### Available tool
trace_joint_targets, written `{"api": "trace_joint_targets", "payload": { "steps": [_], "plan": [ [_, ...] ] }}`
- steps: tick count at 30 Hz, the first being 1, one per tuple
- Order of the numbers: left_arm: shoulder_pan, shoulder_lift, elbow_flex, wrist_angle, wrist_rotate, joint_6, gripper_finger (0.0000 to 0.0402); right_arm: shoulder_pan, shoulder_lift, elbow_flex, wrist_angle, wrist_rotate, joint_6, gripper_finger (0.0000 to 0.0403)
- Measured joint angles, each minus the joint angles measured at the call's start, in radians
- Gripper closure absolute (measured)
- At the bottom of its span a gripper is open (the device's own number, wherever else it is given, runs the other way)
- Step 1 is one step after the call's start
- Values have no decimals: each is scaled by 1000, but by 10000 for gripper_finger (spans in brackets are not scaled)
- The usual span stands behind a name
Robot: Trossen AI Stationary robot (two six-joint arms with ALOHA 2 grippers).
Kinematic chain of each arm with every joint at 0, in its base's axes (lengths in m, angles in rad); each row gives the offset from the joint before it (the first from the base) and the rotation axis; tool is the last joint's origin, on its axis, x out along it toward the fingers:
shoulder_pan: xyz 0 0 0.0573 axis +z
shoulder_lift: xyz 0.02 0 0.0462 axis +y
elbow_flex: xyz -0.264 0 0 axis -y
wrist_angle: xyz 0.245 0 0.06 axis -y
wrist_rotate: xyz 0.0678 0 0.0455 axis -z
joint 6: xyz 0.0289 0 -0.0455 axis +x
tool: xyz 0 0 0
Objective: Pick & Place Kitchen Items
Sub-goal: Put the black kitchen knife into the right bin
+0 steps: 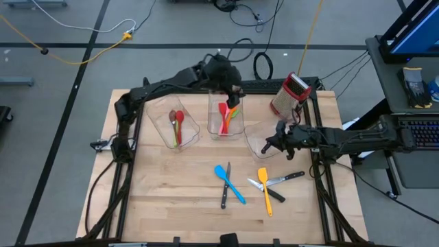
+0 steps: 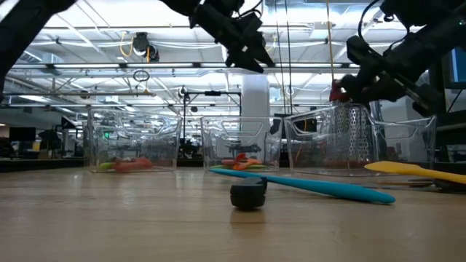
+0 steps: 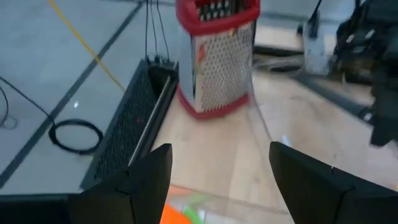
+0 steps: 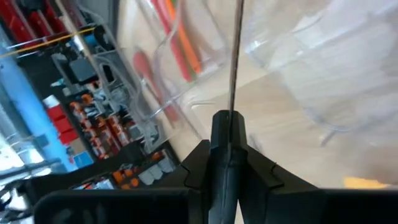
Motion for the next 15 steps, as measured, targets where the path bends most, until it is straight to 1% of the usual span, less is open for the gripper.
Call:
{"api": "trace_joint_targets", "payload": {
  "steps": [2, 4, 7, 10, 15],
  "plan": [
    [0, -52, -96, 74, 2, -23, 128, 0, -7, 0, -29, 1, 2, 364],
    [2, -114, -207, 183, -1, -51, 128, 0, -12, 0, -39, 1, 20, 364],
    [13, -227, -386, 309, -40, -95, 128, -3, -11, 0, -43, -1, 41, 364],
    [20, -337, -555, 411, -88, -130, 128, -7, -9, 0, -54, -20, 68, 364],
    [20, -511, -787, 548, -107, -148, 128, -16, 20, 0, -76, -27, 100, 364]
  ]
}}
